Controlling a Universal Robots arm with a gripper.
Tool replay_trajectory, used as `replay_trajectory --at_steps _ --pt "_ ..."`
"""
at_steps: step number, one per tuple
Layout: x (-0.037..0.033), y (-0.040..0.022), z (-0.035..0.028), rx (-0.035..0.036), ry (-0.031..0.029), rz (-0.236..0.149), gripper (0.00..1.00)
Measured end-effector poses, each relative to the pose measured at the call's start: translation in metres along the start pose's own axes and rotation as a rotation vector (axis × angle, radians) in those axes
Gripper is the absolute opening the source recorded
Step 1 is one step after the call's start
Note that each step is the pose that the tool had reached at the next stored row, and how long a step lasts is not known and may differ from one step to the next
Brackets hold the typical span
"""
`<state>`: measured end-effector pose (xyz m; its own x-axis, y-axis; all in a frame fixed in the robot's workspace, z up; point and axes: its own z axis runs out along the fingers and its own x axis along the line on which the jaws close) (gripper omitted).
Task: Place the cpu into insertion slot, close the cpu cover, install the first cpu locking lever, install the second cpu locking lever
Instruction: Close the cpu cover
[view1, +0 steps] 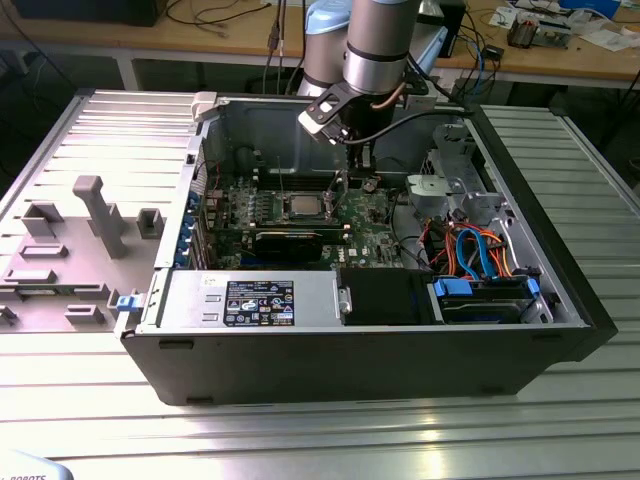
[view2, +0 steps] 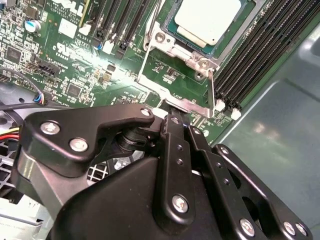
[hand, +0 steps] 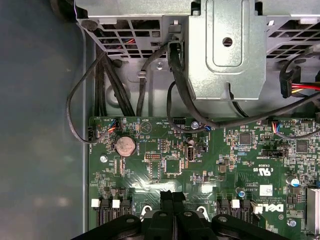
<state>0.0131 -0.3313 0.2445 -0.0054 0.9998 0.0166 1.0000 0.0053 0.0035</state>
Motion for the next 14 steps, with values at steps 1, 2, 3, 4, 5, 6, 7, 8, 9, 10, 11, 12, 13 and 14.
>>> replay_trajectory --at_steps 1,2,3,4,5,6,7,8,9,10,11,12,13,14 --pt "0.0000 -0.0016 0.0001 0.0000 0.0000 0.000 0.11" --pt "0.0000 -0.0029 0.0002 -0.0001 0.0001 0.000 0.11" --pt "0.0000 -0.0041 0.0002 0.0000 0.0001 0.000 0.11" --pt "0.0000 -0.0048 0.0002 0.0000 0.0001 0.000 0.11" --pt "0.0000 -0.0055 0.0002 0.0000 0.0001 0.000 0.11" --pt "0.0000 -0.0063 0.0003 0.0000 0.0001 0.000 0.11" --pt "0.0000 -0.0071 0.0003 0.0000 0.0000 0.000 0.11" --pt "0.0000 -0.0081 0.0003 0.0000 0.0000 0.000 0.11" --pt "0.0000 -0.0089 0.0003 0.0000 -0.0001 0.000 0.11" --pt "0.0000 -0.0095 0.0004 0.0000 0.0000 0.000 0.11" --pt "0.0000 -0.0101 0.0004 0.0000 0.0000 0.000 0.11" --pt "0.0001 -0.0105 0.0004 0.0000 0.0000 0.000 0.11" --pt "0.0000 -0.0111 0.0005 0.0000 0.0000 0.000 0.11" --pt "0.0000 -0.0113 0.0005 0.0000 0.0000 0.000 0.11"
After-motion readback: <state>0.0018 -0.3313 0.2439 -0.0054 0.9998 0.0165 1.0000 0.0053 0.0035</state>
